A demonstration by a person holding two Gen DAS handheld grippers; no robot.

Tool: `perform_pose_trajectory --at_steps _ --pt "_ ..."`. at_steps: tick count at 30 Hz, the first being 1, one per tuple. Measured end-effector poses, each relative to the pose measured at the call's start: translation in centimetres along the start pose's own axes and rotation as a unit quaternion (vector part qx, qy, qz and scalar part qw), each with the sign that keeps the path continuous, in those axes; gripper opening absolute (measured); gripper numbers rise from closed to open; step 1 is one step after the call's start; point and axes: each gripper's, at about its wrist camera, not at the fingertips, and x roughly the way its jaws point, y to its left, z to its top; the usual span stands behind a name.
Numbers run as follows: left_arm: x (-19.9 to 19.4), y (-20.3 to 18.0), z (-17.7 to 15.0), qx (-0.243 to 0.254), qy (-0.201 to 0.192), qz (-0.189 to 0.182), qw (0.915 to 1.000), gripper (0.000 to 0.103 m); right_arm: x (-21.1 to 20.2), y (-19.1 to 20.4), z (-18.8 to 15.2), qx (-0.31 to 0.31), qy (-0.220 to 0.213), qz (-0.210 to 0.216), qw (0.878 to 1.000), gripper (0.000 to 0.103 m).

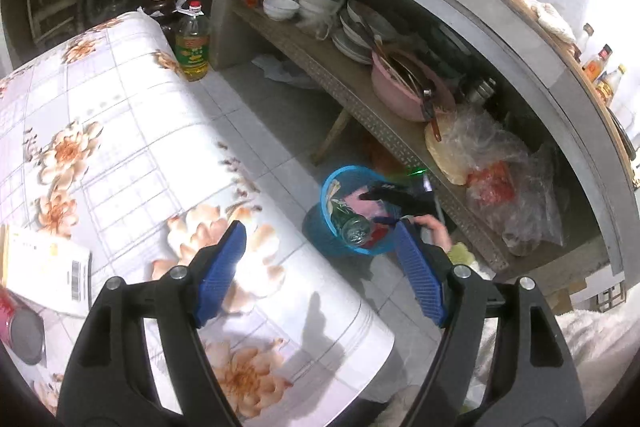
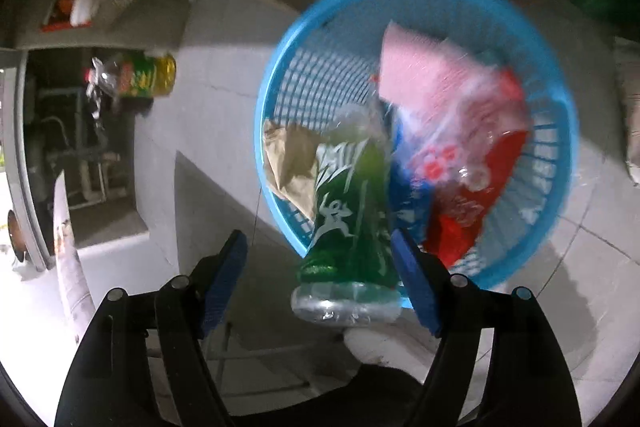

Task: Collect trash
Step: 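Carry the tan paper and green bottle to the blue wastebasket and release both, then return both tools to the table toward the red can and white box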

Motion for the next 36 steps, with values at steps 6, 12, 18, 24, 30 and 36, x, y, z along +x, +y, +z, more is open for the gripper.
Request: perform_pose_trajectory --at_steps 6,12,18,24,30,36 --pt "-1.9 1.1 -2.1 -0.003 -0.016 0.004 0.9999 0.073 -6.4 -1.0 -2.7 -0.030 -0.056 0.008 0.998 0.072" --pt "-3.8 3.4 -5.1 -0.044 -0.034 0.004 0.9985 0.074 -11.0 0.2 -8.8 -0.110 -0.083 -0.025 0.990 0.075" --pt "-7.1 6.3 -8.9 -0.080 -0.058 0.019 0.9949 0.077 -14.0 4.8 -15.6 -0.222 -0.093 -0.027 0.970 0.078" --pt "-12.0 10.9 -12.5 -0.138 -0.103 0.053 0.9836 0.081 -16.6 15.3 -21.8 -0.367 -0.102 0.021 0.924 0.078" --pt "-15.3 16.7 -14.8 -0.230 -0.141 0.081 0.9594 0.081 -14.7 26.7 -30.4 -0.535 -0.056 0.082 0.839 0.081" --pt "-16.2 22.8 -13.9 -0.315 -0.162 0.130 0.9261 0.081 -8.3 35.5 -40.0 -0.684 0.018 0.091 0.723 0.081"
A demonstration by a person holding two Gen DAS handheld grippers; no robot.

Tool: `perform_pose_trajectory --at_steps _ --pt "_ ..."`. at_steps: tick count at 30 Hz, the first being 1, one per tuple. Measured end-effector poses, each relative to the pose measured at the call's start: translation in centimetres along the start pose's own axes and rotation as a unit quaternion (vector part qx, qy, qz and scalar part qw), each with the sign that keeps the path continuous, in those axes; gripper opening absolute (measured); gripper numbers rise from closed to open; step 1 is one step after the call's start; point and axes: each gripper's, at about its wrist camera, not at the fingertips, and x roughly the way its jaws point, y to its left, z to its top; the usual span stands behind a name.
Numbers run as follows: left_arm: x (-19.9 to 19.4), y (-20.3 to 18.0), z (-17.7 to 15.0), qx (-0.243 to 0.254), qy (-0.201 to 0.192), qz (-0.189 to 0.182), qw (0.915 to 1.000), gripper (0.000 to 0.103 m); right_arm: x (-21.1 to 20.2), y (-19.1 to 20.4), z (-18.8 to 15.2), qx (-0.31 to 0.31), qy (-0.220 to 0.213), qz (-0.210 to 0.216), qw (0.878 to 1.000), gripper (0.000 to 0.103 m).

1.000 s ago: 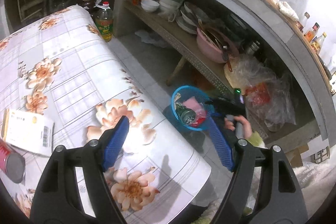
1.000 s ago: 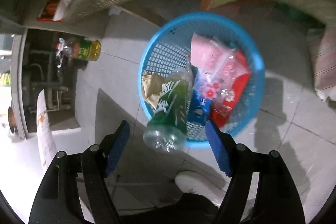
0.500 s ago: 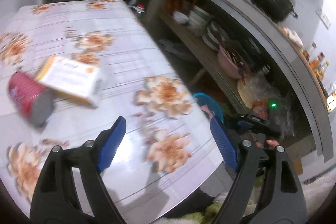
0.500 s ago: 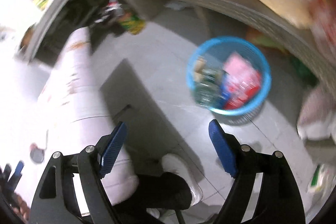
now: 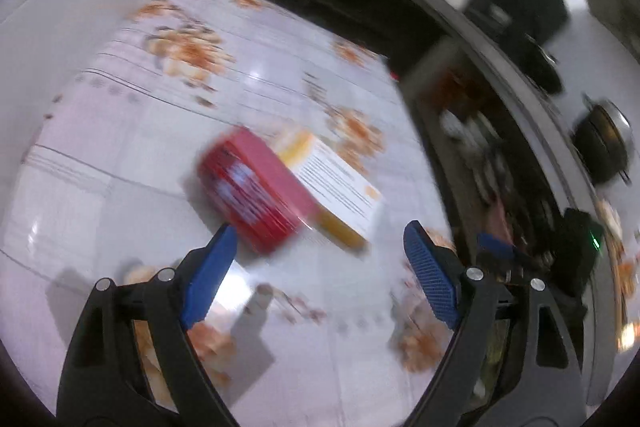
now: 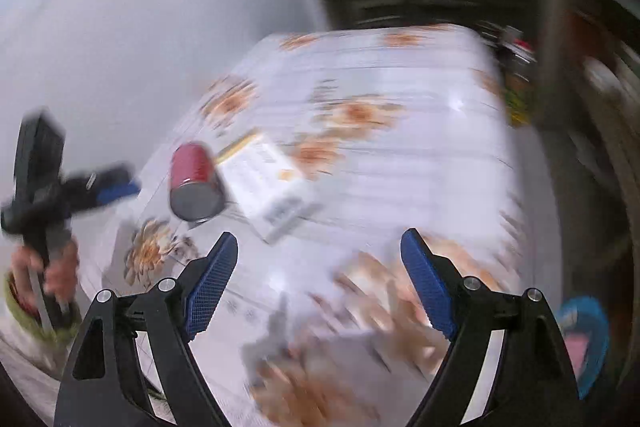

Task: Collect trash
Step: 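Return both tools to the table toward the red can and white box, then grasp the red milk can with the left tool while the right tool grasps the white capsule box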

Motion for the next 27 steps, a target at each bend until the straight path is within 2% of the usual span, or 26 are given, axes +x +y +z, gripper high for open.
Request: perform_pose_trajectory --at_steps 3,7,12,16,18,22,26,27 --pt "1.4 1.8 1.8 -0.039 0.004 0.007 0.9992 0.081 3.9 2.4 2.0 -0.049 0.035 0.007 0.998 0.081" --pt "3.5 2.9 2.9 -0.062 0.015 0.022 0.9977 0.081 7.6 4.4 3.9 -0.095 0.067 0.020 0.993 0.081" --pt "5.9 3.9 3.4 -0.099 0.033 0.018 0.9944 0.081 11.3 5.7 4.7 -0.113 0.109 0.041 0.987 0.081" --pt "7.0 3.5 3.5 -0.090 0.034 0.036 0.9947 0.081 11.1 5.3 4.8 -0.095 0.107 0.052 0.988 0.077" --pt "7.4 3.2 3.6 -0.084 0.034 0.047 0.9947 0.081 10.7 5.0 4.6 -0.088 0.105 0.049 0.989 0.069" --pt "8.8 2.6 3.7 -0.066 0.047 0.067 0.9944 0.080 10.5 4.4 4.4 -0.068 0.104 0.040 0.991 0.061" --pt "9.5 2.8 3.0 -0.062 0.064 0.059 0.9942 0.063 10.1 3.9 4.7 -0.057 0.099 0.038 0.993 0.060" --pt "9.4 2.9 2.9 -0.064 0.065 0.054 0.9944 0.063 9.9 3.8 4.8 -0.057 0.097 0.039 0.993 0.061"
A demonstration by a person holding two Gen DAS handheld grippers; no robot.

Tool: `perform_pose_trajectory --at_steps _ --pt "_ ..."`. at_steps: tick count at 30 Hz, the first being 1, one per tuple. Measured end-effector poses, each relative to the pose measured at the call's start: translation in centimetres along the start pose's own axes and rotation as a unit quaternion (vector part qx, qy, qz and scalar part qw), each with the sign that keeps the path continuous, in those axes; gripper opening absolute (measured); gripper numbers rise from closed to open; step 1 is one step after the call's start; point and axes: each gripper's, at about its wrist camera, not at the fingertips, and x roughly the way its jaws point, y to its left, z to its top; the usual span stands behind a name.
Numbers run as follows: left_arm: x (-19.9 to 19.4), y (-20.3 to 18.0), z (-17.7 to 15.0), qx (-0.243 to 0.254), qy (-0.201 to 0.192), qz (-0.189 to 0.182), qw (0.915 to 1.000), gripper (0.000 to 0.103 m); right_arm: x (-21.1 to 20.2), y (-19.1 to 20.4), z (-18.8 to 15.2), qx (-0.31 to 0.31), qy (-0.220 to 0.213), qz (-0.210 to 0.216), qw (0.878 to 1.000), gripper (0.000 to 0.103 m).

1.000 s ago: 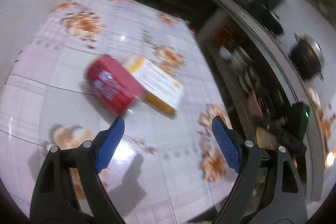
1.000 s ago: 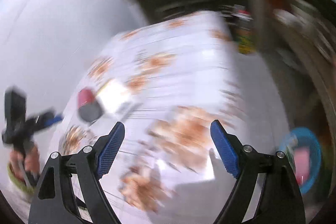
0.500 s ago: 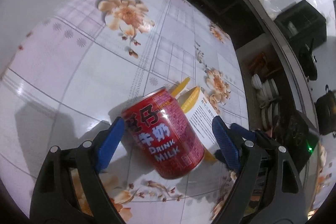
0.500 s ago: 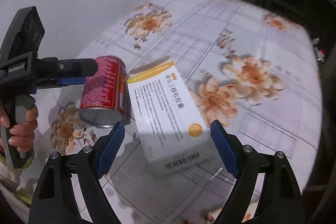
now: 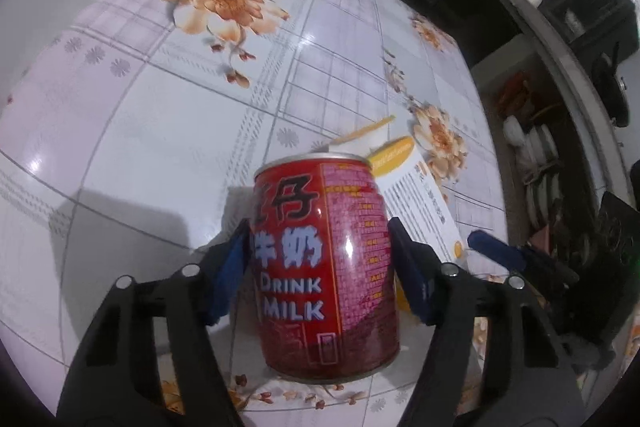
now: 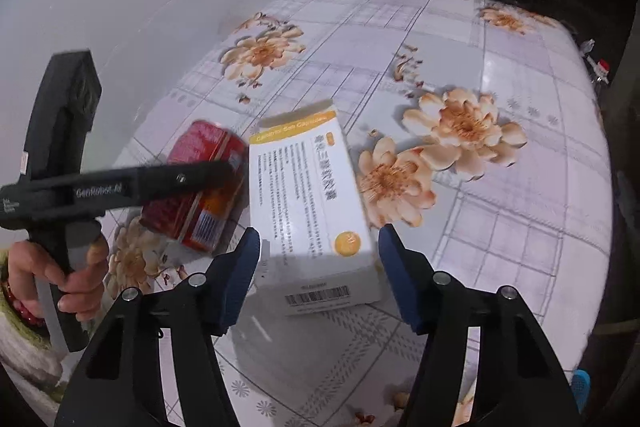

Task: Collect trash
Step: 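Grasp the red milk can with the left tool while the right tool grasps the white capsule box, then lift the red can with the left tool while the right tool lifts the capsule box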

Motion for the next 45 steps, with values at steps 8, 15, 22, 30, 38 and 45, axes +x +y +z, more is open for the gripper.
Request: perform_pose_trajectory --at_steps 8,15,22,30,38,45 --pt "-4.0 -1.3 -2.5 0.073 -0.080 -0.029 0.9936 0.062 0.2 0.1 1.8 -0.007 0.011 -0.002 1.000 0.076" --pt "-5.9 -2.3 -5.3 0.129 -0.099 -0.009 0.9866 0.062 2.4 1.4 2.7 -0.029 0.039 -0.010 0.999 0.077" --pt "-7.7 -3.4 -7.3 0.170 -0.091 0.016 0.9810 0.062 4.8 2.8 3.0 -0.061 0.064 -0.043 0.995 0.076" --pt "-7.9 -3.8 -8.6 0.178 -0.056 -0.007 0.9824 0.062 4.7 1.1 1.2 -0.030 0.071 -0.056 0.995 0.072" --pt "-6.8 -7.8 -10.7 0.251 -0.006 -0.045 0.9668 0.062 -1.7 -5.0 -6.3 0.089 0.042 -0.095 0.991 0.072" --pt "-5.5 -11.5 -13.2 0.325 0.032 -0.059 0.9433 0.062 -7.0 -6.7 -14.4 0.166 0.016 -0.118 0.979 0.072"
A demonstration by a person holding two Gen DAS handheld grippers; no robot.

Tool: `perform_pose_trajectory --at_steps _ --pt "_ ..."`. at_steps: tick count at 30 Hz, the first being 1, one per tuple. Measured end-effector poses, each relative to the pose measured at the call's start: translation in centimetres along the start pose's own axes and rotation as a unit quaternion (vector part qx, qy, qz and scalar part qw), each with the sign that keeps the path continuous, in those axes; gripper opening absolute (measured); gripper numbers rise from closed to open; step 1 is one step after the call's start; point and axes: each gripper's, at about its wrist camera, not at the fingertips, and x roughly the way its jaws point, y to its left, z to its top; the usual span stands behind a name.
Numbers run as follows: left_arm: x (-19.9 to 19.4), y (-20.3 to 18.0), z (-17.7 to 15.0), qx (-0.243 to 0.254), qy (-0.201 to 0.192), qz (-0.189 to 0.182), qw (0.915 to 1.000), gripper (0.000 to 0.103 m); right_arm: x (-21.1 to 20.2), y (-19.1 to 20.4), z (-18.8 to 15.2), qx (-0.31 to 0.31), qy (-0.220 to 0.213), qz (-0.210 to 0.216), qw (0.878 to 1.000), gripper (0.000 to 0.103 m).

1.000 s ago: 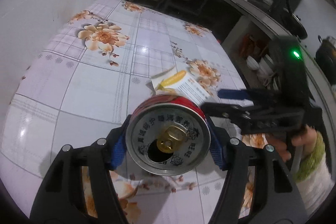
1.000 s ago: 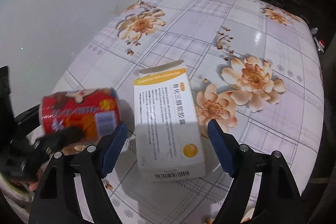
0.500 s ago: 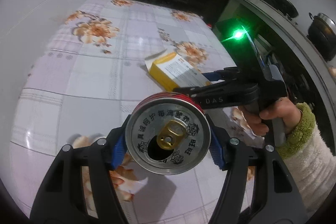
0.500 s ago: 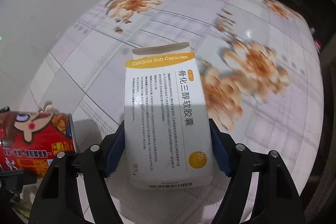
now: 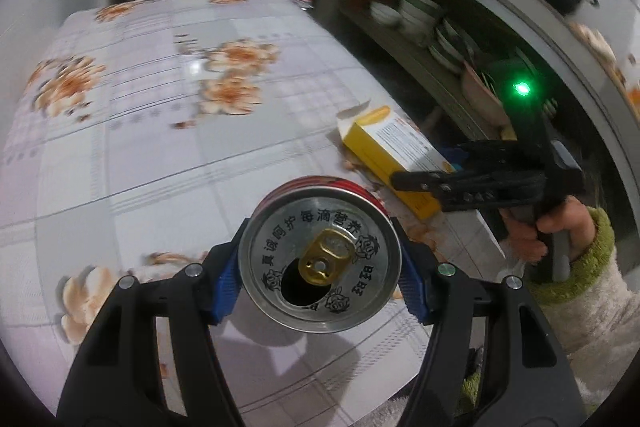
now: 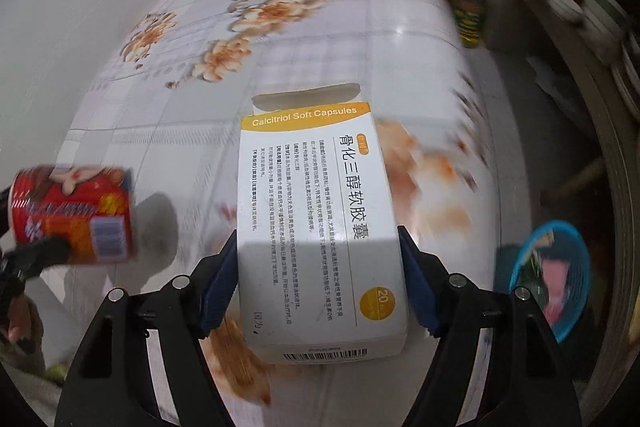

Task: Collect trash
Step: 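Lift the red can with the left tool while the right tool lifts the capsule box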

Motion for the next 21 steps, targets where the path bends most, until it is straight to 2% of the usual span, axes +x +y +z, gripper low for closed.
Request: perform_pose_trajectory --at_steps 2,8,12,15,21 --pt "0.7 -0.9 0.0 0.011 0.004 0.001 0.9999 0.062 -0.4 -0.2 -1.0 0.007 -0.006 -0.006 1.000 0.072" --pt "2.6 -1.5 0.5 0.014 0.008 -0.007 0.9998 0.062 -1.3 0.5 -3.7 -0.008 -0.018 -0.060 0.998 0.072" --pt "3.1 -2.3 1.0 0.038 0.020 0.004 0.9991 0.062 -1.5 0.3 -4.2 -0.011 -0.020 -0.061 0.998 0.072" --pt "3.4 -2.2 1.3 0.036 0.022 0.004 0.9991 0.062 -1.5 0.1 -4.2 -0.007 -0.021 -0.058 0.998 0.072" --pt "3.5 -1.5 1.0 0.009 -0.013 -0.014 0.9998 0.063 -1.4 0.4 -4.2 -0.006 -0.017 -0.062 0.998 0.075"
